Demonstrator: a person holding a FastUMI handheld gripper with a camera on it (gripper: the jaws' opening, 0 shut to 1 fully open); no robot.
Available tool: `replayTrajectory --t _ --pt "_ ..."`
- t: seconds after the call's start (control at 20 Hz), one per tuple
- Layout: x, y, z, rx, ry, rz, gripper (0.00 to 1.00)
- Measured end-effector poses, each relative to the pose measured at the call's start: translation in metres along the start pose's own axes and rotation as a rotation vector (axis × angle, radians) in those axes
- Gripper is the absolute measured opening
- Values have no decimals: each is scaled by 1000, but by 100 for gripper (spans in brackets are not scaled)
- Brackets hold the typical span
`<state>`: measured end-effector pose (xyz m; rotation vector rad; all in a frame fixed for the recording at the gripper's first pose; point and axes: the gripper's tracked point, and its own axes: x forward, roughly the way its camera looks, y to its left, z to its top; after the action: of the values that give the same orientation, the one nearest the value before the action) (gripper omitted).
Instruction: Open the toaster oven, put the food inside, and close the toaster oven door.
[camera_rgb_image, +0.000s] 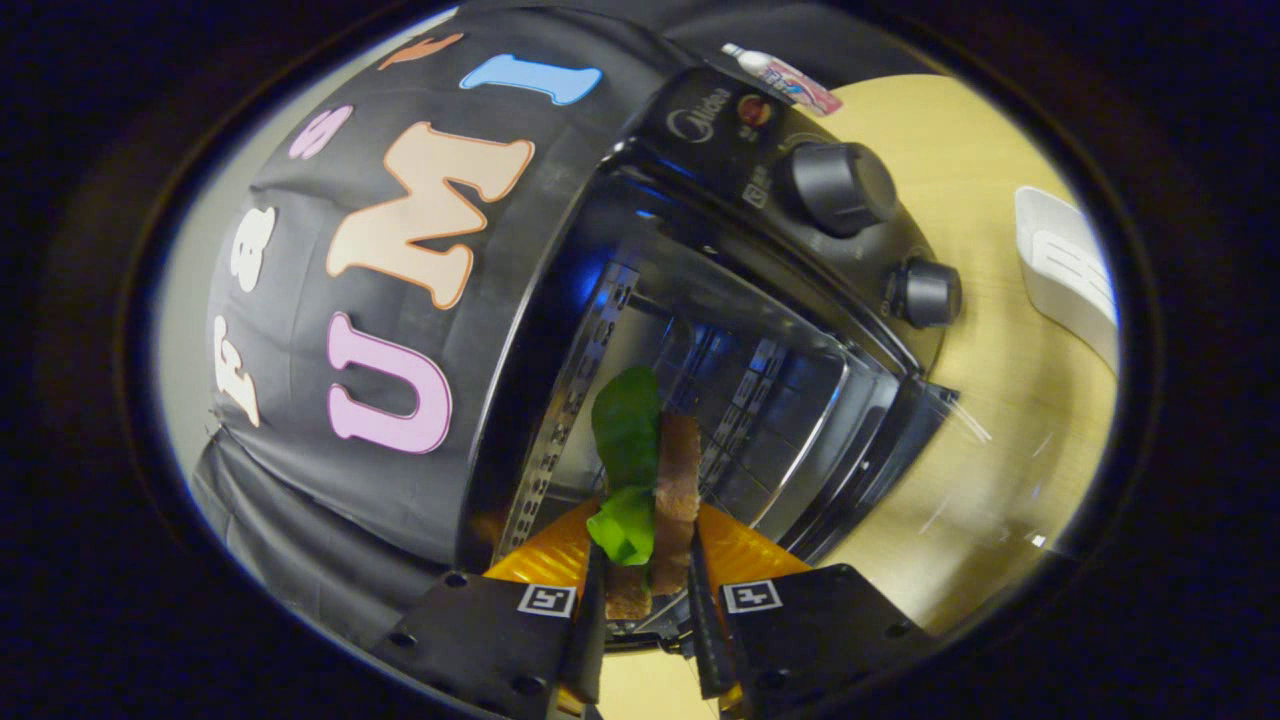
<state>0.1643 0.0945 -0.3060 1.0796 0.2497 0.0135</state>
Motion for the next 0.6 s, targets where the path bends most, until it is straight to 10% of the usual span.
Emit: replayTrajectory --t 0.4,0.6 --pt "7 -9 12 -232 -59 -100 48" --pt "3 -13 15 -281 -79 -132 67"
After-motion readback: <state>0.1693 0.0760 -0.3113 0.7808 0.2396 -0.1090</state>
